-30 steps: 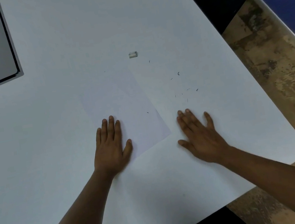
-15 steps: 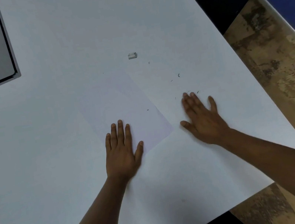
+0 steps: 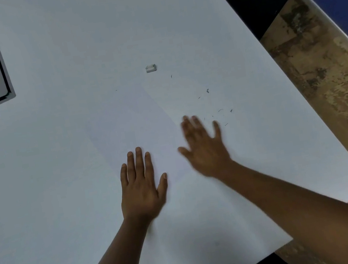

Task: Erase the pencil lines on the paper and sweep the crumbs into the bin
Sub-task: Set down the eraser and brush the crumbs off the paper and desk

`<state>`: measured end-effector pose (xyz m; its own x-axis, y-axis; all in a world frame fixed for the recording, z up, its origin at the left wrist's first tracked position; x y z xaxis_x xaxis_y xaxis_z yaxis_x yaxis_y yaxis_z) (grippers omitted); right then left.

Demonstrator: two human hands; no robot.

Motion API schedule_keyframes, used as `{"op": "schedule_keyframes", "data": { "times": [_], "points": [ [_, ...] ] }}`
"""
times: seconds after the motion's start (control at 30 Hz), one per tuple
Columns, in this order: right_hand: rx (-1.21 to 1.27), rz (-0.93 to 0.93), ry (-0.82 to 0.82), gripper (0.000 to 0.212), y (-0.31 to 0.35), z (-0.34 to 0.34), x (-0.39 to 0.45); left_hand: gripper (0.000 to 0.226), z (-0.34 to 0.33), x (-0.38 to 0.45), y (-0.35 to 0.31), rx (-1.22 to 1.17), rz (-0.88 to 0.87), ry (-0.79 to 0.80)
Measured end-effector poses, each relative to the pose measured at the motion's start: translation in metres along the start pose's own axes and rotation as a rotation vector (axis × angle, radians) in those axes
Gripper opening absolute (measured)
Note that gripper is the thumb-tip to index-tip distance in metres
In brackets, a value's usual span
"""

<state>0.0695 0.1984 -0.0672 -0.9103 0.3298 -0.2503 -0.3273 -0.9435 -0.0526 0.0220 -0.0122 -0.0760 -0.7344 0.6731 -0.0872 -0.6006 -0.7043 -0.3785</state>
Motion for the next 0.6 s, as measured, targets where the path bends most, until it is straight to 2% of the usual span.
{"op": "schedule_keyframes", "data": {
  "times": [0.1,0.2,0.37,0.5,0.6],
  "points": [
    [-0.021,-0.216,0.022,0.073,-0.075,-0.004,-0.004,0.075,-0.001,0.000,0.001,-0.002,0.002,0.004],
    [-0.014,-0.217,0.025,0.075,-0.106,0.003,-0.009,0.075,-0.001,-0.001,0.002,-0.002,0.010,0.011],
    [0.053,-0.038,-0.071,0.076,-0.045,0.016,-0.013,0.076,-0.001,-0.001,0.001,0.004,0.007,0.021],
    [0.111,0.143,-0.031,0.073,0.024,0.014,-0.009,0.076,-0.002,0.001,0.002,0.017,0.012,0.024],
    [0.085,0.141,-0.026,0.074,0.022,0.009,-0.001,0.076,-0.002,0.001,0.002,0.019,0.012,0.038]
  ]
}}
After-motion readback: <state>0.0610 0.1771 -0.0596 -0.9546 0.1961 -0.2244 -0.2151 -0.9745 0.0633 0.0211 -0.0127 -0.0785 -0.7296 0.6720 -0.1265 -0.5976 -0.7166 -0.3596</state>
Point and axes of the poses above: each hand's wrist, its own x-axis towards the middle knuckle, its own z-axis out of the back of the hand, y = z × x, the point moved 5 cm from there along x, towards the middle knuckle, and after that the axes turned 8 degrees about -x, right-handed, at the moved point
